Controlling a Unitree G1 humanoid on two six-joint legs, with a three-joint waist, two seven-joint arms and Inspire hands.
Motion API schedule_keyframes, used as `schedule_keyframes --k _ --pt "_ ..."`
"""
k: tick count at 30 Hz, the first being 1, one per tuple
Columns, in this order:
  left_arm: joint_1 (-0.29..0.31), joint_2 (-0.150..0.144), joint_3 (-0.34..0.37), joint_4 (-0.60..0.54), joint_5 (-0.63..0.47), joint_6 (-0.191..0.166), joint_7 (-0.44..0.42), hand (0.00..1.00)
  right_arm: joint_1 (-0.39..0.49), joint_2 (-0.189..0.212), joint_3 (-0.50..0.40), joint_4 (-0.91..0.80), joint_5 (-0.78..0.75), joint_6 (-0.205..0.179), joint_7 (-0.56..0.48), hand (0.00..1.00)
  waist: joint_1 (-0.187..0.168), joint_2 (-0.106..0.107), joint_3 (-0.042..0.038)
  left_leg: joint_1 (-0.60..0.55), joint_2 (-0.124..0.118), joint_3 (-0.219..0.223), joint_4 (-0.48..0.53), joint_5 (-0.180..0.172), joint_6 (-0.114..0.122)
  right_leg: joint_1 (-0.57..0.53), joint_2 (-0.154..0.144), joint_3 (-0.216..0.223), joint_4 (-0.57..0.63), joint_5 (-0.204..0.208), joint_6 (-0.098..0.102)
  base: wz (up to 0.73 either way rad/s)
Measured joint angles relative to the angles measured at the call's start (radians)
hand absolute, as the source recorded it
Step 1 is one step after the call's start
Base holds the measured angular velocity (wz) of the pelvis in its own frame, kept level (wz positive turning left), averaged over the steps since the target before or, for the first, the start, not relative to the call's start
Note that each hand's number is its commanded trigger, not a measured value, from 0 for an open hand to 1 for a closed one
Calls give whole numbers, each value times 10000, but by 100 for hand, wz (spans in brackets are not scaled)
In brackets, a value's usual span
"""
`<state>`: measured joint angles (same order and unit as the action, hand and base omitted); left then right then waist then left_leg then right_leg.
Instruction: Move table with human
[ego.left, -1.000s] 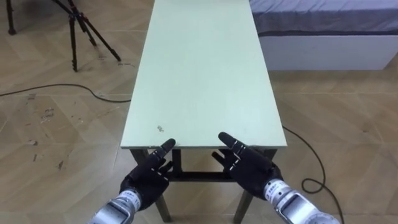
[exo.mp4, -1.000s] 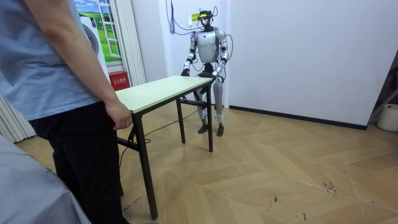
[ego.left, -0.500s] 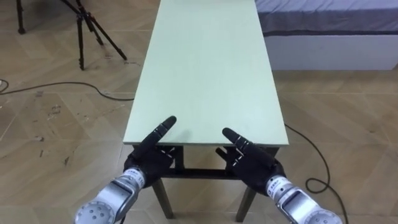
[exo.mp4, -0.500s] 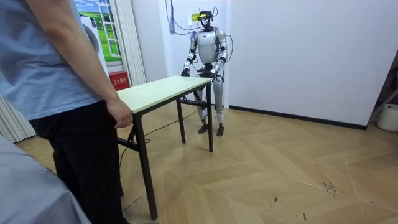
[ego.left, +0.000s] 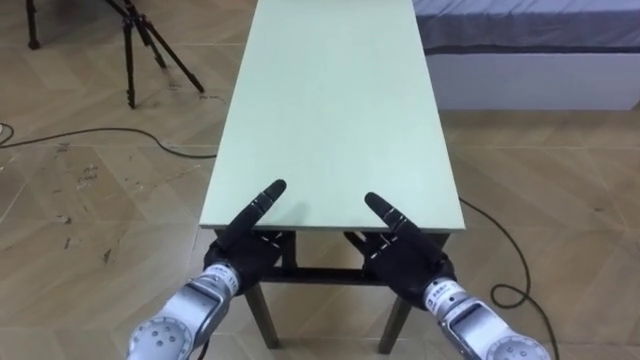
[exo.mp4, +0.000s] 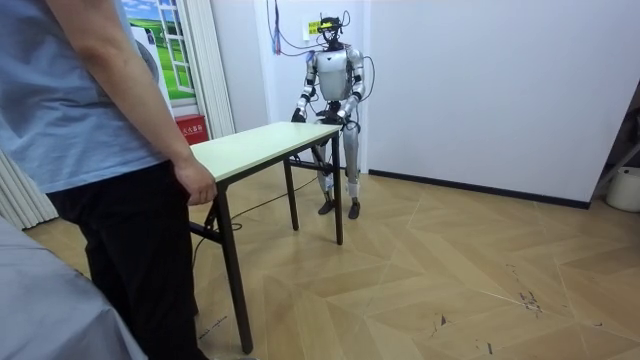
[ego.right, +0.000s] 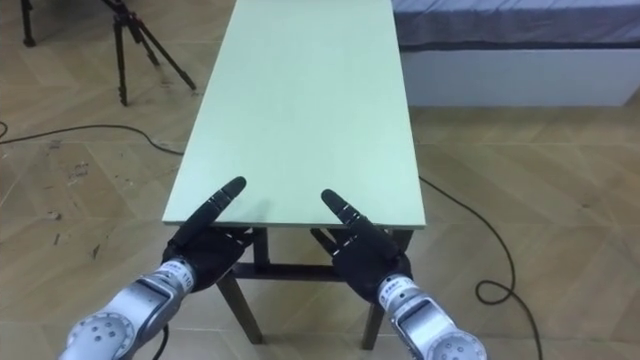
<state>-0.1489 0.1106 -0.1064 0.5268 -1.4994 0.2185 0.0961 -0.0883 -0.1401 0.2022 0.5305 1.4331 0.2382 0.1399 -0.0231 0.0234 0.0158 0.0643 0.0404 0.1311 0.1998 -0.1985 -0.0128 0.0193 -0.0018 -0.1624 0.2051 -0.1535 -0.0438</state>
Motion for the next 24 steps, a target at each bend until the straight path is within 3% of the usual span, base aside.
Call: schedule_keyframes --k 2,6,8,16,20,24 --pt "1 -224 220 -99 -108 -140 234 0 1 77 -53 -58 298 -1 -119 0 7 -5 3 7 -1 1 -27 0 0 2 -3 -9 -6 3 5 0" --pt "1 -394 270 -188 -402 -382 524 0 102 284 -266 -258 713 -50 -506 0 33 -11 7 22 -1 8 -48 0 0 -4 11 5 -9 4 5 0" --pt "3 -579 366 -298 -406 -598 752 0 161 432 -291 -465 1017 -281 -871 0 45 -13 8 76 0 8 -124 0 0 0 11 26 -1 4 5 -4" --pt "3 -694 524 -509 -629 -985 1217 0 165 636 -291 -856 1682 -848 -1731 0 38 -25 16 146 -2 30 -176 0 0 1 36 175 -8 3 6 -5" --pt "8 -945 649 -683 -608 -1221 1595 0 365 675 -291 -1220 1716 -1151 -2102 0 66 -26 19 118 -7 31 -176 0 0 -13 43 167 -37 1 9 0" --pt "10 -974 651 -716 -639 -1325 1726 0 367 683 -296 -1330 1753 -1285 -2385 0 72 -23 20 151 -5 32 -189 0 0 0 44 199 -30 1 8 -1"
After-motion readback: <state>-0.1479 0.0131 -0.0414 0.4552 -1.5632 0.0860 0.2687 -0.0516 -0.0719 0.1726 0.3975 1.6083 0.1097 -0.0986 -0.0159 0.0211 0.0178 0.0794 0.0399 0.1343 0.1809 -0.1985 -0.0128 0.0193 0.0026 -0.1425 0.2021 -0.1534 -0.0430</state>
